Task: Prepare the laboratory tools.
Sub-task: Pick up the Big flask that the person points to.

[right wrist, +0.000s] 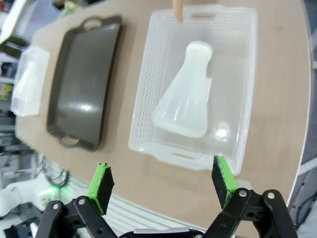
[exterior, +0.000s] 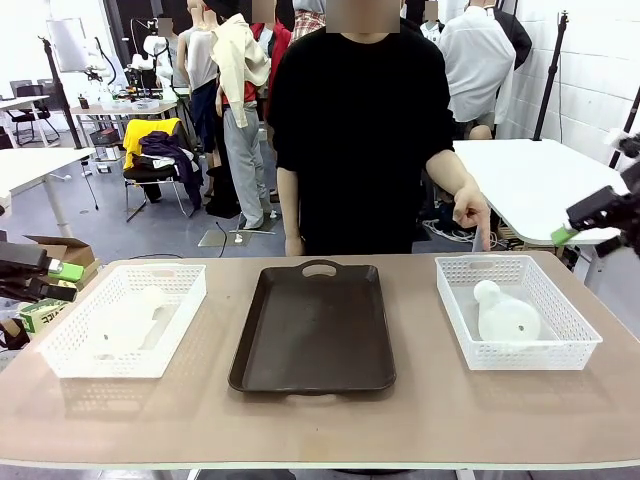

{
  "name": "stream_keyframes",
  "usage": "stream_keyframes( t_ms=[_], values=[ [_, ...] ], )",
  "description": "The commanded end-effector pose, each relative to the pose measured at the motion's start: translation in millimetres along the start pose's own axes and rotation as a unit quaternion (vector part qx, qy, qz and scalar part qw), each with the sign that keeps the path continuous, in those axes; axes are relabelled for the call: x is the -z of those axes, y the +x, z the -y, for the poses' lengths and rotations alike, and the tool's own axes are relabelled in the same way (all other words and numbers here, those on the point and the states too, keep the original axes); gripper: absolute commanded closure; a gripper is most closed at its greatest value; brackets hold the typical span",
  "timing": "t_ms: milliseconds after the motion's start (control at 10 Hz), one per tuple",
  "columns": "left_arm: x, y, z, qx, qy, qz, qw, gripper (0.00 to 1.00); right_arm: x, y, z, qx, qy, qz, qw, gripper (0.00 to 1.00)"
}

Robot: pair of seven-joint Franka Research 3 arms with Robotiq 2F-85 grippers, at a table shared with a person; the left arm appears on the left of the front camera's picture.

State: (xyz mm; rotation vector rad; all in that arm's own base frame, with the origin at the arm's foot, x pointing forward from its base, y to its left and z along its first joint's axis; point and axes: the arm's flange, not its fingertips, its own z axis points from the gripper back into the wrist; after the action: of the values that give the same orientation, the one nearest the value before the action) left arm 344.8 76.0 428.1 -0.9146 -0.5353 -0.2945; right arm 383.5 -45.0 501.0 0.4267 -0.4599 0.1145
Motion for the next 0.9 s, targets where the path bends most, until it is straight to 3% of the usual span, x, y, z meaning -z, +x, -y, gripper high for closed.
stream_keyframes(
  t_ms=[0, 300, 800],
  values=[
    [1, 1, -2, 0.007, -0.010, 0.011, 1.000, 0.00, 26, 33, -32, 0.000, -0.096, -0.014, 0.995, 0.00],
    [1, 1, -2, 0.007, -0.010, 0.011, 1.000, 0.00, 110, 72, -64, -0.013, -0.218, -0.077, 0.973, 0.00],
    [1, 1, -2, 0.007, -0.010, 0.011, 1.000, 0.00, 183, 108, -50, 0.011, -0.248, -0.153, 0.956, 0.00]
  ],
)
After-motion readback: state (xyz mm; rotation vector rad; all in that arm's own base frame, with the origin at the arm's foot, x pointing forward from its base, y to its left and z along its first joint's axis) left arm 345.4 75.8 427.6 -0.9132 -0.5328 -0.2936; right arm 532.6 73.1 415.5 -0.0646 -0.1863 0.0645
